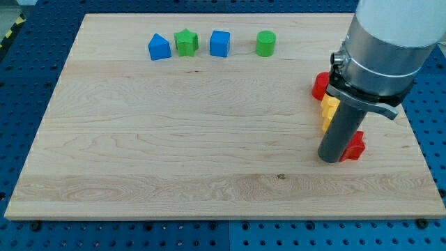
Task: Slide the green circle to the top of red circle
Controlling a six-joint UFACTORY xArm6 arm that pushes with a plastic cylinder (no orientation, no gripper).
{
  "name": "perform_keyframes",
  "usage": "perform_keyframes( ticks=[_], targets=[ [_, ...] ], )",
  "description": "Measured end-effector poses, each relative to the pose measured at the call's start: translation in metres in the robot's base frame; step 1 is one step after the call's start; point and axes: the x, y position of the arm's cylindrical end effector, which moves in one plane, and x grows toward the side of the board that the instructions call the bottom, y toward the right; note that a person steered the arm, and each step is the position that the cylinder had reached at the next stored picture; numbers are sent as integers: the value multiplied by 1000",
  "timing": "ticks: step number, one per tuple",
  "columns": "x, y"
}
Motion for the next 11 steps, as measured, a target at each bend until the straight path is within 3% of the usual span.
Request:
perform_keyframes(
  ticks=[1, 2, 3, 4, 5, 6, 9, 11],
  targets=[
    [0, 0],
    [0, -39],
    [-27, -107],
    [-77, -167],
    [-140, -189],
    [-176, -179],
    [-215, -126],
    [-239, -126]
  ],
)
